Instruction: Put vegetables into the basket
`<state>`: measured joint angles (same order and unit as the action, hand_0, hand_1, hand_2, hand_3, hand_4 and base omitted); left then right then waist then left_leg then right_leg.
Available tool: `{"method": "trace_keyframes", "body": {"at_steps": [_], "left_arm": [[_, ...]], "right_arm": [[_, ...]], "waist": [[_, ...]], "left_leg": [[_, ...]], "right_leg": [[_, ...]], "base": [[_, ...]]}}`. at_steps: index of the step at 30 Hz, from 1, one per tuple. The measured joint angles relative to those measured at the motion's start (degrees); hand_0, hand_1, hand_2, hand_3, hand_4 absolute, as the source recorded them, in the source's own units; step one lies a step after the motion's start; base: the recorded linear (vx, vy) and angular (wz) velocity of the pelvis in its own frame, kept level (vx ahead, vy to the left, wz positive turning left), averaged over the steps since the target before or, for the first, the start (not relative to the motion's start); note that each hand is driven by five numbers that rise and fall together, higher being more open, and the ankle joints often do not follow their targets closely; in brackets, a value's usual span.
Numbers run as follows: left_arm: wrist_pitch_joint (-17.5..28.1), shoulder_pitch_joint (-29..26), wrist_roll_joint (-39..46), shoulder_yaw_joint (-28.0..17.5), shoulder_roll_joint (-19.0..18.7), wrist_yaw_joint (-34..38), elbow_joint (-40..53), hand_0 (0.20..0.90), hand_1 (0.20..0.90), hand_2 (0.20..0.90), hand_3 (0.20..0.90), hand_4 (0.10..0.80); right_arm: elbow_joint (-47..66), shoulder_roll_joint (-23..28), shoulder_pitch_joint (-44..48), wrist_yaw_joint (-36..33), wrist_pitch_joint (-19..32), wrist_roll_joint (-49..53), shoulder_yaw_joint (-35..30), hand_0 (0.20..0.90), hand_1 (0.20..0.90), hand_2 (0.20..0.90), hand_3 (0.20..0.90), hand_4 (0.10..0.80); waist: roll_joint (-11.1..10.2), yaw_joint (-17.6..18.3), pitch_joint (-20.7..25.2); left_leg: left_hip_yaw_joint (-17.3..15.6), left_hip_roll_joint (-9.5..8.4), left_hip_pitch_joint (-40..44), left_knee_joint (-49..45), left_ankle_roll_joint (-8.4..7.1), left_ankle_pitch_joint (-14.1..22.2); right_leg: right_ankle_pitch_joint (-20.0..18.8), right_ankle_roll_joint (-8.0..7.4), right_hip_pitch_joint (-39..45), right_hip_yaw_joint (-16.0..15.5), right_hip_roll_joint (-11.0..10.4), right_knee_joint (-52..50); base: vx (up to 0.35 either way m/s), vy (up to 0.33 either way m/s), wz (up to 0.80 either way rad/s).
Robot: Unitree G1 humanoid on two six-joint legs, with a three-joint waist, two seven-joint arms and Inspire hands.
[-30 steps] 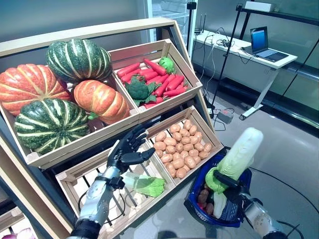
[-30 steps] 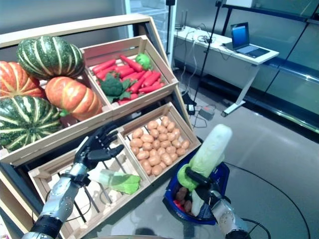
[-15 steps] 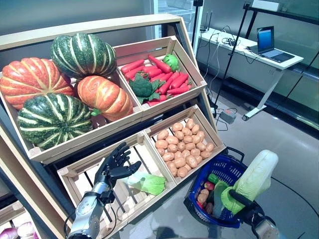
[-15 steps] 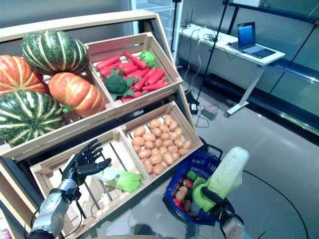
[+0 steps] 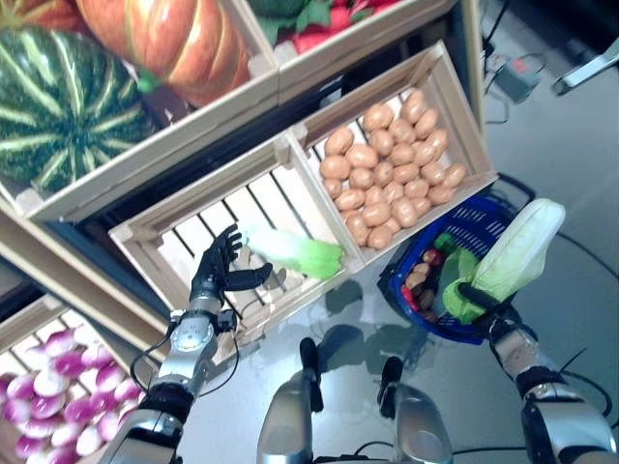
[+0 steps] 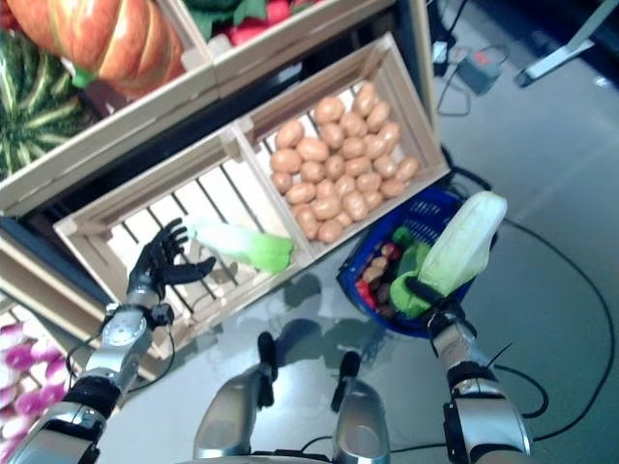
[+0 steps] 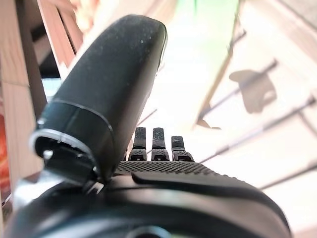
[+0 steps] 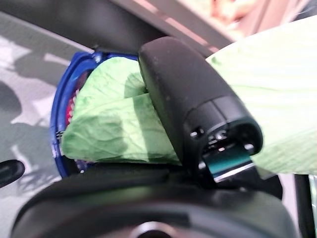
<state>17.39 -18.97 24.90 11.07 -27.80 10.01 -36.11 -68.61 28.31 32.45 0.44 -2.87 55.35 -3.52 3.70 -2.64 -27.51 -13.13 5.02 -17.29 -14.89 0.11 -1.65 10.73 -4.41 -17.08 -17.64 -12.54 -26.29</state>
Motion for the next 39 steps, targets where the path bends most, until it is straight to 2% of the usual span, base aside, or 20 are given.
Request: {"method": "trace_keyframes", "body": {"at_steps": [1,7,10,13,14,22,27,35,39], "left_arm": [[0.5,-0.3,-0.2,0.0,0.0,0.7,0.0,0.9,0.9,0.9,0.9,0.8],[1.0,-1.5,-1.8,2.2,-0.5,3.5,0.4,0.9,0.9,0.9,0.9,0.8],[2.6,-1.9,-2.7,2.3,-0.4,5.9,2.5,0.9,0.9,0.9,0.9,0.8],[3.2,-2.6,-2.8,2.2,-0.4,7.4,3.5,0.9,0.9,0.9,0.9,0.8],[3.3,-2.7,-3.2,2.2,-0.4,7.8,3.7,0.9,0.9,0.9,0.9,0.8],[3.6,-3.4,-10.6,4.6,-1.2,11.5,4.3,0.9,0.9,0.9,0.9,0.8],[3.6,-4.2,-15.9,4.8,-3.2,15.6,4.6,0.9,0.9,0.9,0.9,0.8],[2.4,-6.6,-22.6,4.6,-9.7,21.3,3.0,0.9,0.9,0.9,0.9,0.8],[2.0,-6.3,-23.7,4.2,-10.1,22.0,1.2,0.9,0.9,0.9,0.9,0.8]], "right_arm": [[-0.3,0.9,0.9,0.0,0.0,1.5,0.0,0.3,0.3,0.3,0.3,0.4],[-0.9,1.2,3.6,0.3,0.0,4.1,0.2,0.3,0.3,0.3,0.3,0.4],[-0.8,1.3,3.9,0.9,0.0,4.1,0.3,0.3,0.3,0.3,0.3,0.4],[-0.8,1.8,4.1,0.9,0.0,4.1,0.3,0.3,0.3,0.3,0.3,0.4],[-0.8,1.9,4.2,0.9,0.0,4.1,0.5,0.9,0.9,0.9,0.9,0.8],[0.3,3.8,5.6,0.8,0.5,4.1,0.9,0.9,0.9,0.9,0.9,0.8],[2.5,4.8,5.6,0.8,0.9,4.1,1.9,0.9,0.9,0.9,0.9,0.8],[4.8,5.5,4.9,1.5,1.9,5.9,1.9,0.9,0.9,0.9,0.9,0.8],[7.4,5.5,2.8,3.3,2.0,5.9,2.1,0.9,0.9,0.9,0.9,0.8]], "waist": [[0.7,-0.1,-0.9],[1.0,-0.5,-2.0],[1.0,-0.2,-2.2],[0.9,-0.3,-2.4],[1.0,-0.3,-2.4],[0.9,0.1,-2.6],[0.9,0.2,-2.6],[0.8,0.7,-2.6],[0.5,1.0,-2.6]], "left_leg": [[0.3,-0.19,-2.0,-2.3,0.19,0.6],[0.8,0.11,-11.7,-17.1,0.84,6.3],[1.5,0.55,-17.1,-25.1,0.93,9.5],[1.9,0.82,-20.8,-29.8,0.83,11.2],[2.1,0.98,-21.8,-31.0,0.74,11.5],[3.7,2.06,-28.0,-36.8,-0.27,12.3],[4.0,2.94,-28.0,-37.6,-0.56,12.6],[4.2,3.13,-26.9,-37.1,-0.71,12.7],[3.9,3.15,-25.0,-35.6,-0.85,12.7]], "right_leg": [[0.8,-0.06,-1.9,0.0,-0.9,-2.6],[6.6,0.72,-10.7,0.4,-4.9,-16.6],[10.2,1.68,-15.3,0.7,-6.8,-24.5],[12.3,2.32,-19.0,1.5,-7.8,-29.6],[12.7,2.43,-19.9,1.7,-7.9,-30.8],[15.5,4.51,-25.7,1.7,-8.3,-37.5],[15.8,4.59,-25.4,1.4,-7.7,-38.0],[15.9,4.63,-24.1,1.2,-7.4,-37.3],[15.7,4.42,-22.5,1.3,-7.1,-35.9]], "base": [[-0.108,0.033,0.14],[-0.048,0.022,0.06],[-0.032,0.023,0.08],[-0.011,0.023,0.07],[0.0,0.0,0.0],[0.02,0.021,0.05],[0.056,0.024,-0.03],[0.062,0.03,-0.01],[0.052,0.025,-0.03]]}}
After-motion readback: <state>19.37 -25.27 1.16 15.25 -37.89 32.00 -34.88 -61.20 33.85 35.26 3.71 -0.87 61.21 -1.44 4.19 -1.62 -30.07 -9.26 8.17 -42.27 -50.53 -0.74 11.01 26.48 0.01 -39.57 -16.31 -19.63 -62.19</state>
